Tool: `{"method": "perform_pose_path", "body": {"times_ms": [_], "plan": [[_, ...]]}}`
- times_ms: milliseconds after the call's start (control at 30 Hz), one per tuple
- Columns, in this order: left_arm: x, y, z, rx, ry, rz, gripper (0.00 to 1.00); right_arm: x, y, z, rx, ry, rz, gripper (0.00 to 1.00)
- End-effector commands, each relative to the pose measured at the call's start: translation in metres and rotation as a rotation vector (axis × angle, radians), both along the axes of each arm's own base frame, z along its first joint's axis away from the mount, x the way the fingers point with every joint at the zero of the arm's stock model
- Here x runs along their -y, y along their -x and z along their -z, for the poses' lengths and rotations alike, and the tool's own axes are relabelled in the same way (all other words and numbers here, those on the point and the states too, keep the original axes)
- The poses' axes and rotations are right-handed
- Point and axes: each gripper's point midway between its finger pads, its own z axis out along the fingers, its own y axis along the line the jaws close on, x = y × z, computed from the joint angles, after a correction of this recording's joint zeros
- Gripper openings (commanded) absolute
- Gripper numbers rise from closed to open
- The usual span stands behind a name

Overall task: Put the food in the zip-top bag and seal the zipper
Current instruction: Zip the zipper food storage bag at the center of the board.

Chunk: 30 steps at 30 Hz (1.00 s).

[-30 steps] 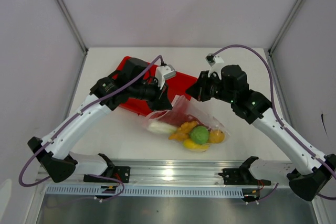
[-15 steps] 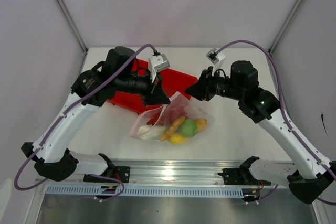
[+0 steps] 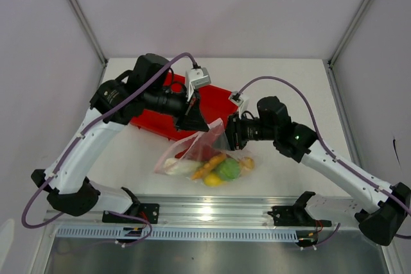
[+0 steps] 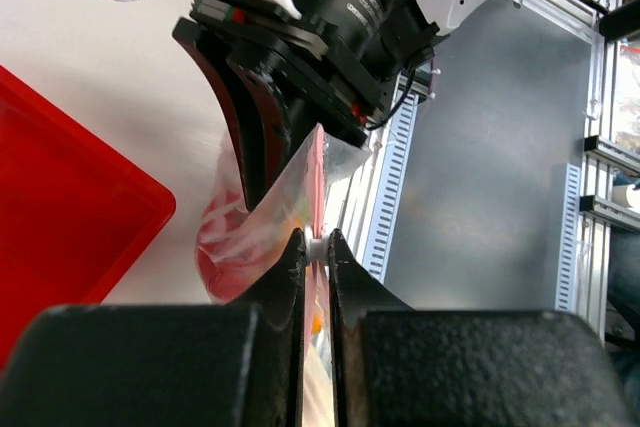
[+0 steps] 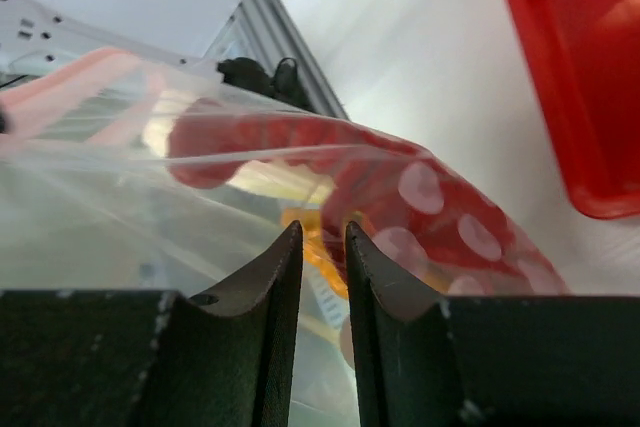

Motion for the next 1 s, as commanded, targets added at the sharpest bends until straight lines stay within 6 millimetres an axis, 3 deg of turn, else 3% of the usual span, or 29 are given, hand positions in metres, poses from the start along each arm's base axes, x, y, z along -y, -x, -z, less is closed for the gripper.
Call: {"method": "perform_pose_path", "body": {"times_ms": [0,233,333,367,433,533,600,633,700,733,800,833,867,933,967], "plan": [[0.008,0.000,-0.025,0.054,0.081,0.057,0.01,-0.020,0.018,-0.030,0.006,-0.134,-0.064,0.27],[0.027,-0.007,-0.014,-0.004,0.092,0.112,0.01,-0.023,0.023,-0.013,-0.083,-0.168,-0.006,0.27],[0.032,-0.008,-0.019,-0.006,0.119,0.123,0.01,-0.025,0.017,0.010,-0.140,-0.147,0.055,0.27],[0.033,-0.006,-0.022,-0.009,0.127,0.134,0.01,-0.025,0.014,0.026,-0.180,-0.132,0.088,0.27],[0.033,-0.005,-0.021,-0.013,0.129,0.141,0.01,-0.029,0.010,0.028,-0.168,-0.159,0.087,0.28],[0.033,-0.002,-0.011,-0.029,0.118,0.152,0.01,-0.027,0.000,0.050,-0.153,-0.074,0.133,0.32],[0.033,0.000,0.002,-0.050,0.102,0.164,0.01,-0.012,-0.007,0.073,-0.136,0.069,0.185,0.38],[0.033,0.000,0.003,-0.050,0.104,0.168,0.01,-0.009,-0.014,0.058,-0.094,0.077,0.201,0.41],[0.032,0.004,0.009,-0.064,0.100,0.188,0.01,0.012,-0.017,0.062,-0.086,0.190,0.239,0.49],[0.032,0.006,0.011,-0.072,0.103,0.202,0.01,0.019,-0.028,0.038,-0.022,0.186,0.258,0.51],[0.032,0.008,0.016,-0.082,0.102,0.221,0.01,0.042,-0.026,0.034,-0.025,0.278,0.279,0.56],[0.032,0.011,0.015,-0.084,0.109,0.235,0.01,0.049,-0.034,0.013,0.027,0.275,0.292,0.57],[0.032,0.011,0.017,-0.083,0.108,0.242,0.01,0.060,-0.029,0.014,0.013,0.324,0.294,0.58],[0.032,0.013,0.020,-0.087,0.106,0.250,0.01,0.072,-0.034,-0.009,0.078,0.329,0.312,0.61],[0.031,0.012,0.021,-0.083,0.101,0.247,0.01,0.080,-0.030,-0.009,0.077,0.359,0.316,0.64]]}}
